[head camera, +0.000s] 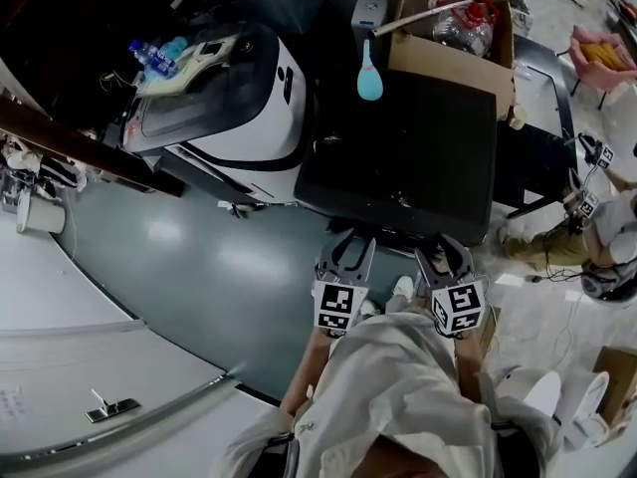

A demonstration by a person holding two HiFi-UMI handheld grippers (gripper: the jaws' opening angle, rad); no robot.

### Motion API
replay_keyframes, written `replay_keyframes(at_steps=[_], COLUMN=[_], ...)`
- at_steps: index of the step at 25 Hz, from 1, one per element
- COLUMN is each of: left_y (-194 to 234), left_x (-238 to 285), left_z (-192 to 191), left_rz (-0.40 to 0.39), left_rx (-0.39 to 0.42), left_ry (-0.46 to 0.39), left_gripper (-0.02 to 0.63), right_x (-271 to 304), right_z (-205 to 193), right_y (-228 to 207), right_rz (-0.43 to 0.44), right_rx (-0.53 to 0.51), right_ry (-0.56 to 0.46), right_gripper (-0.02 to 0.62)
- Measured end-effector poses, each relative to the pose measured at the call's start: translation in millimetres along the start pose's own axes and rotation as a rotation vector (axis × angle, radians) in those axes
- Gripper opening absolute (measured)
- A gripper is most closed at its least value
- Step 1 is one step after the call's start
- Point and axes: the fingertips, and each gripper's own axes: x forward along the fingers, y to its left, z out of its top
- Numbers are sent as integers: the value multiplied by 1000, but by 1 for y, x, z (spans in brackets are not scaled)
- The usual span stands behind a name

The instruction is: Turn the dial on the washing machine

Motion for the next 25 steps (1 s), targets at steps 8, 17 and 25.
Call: replay_keyframes(at_steps=[8, 17, 25], left_y=[-21, -32, -44], left_x=[37, 56, 55], left_z=[-4, -38, -66], left_rz=[-31, -151, -267], left_rx=[17, 23, 22], left_ry=[55, 106, 137], left_gripper=[140, 140, 140], right_x=[-3, -9, -22], right_z=[-22, -65, -94], right_y=[-38, -55, -51], right_rz=[-59, -235, -372], right_rx=[58, 120, 160], right_ry=[31, 87, 127], right_gripper=[206, 206, 212])
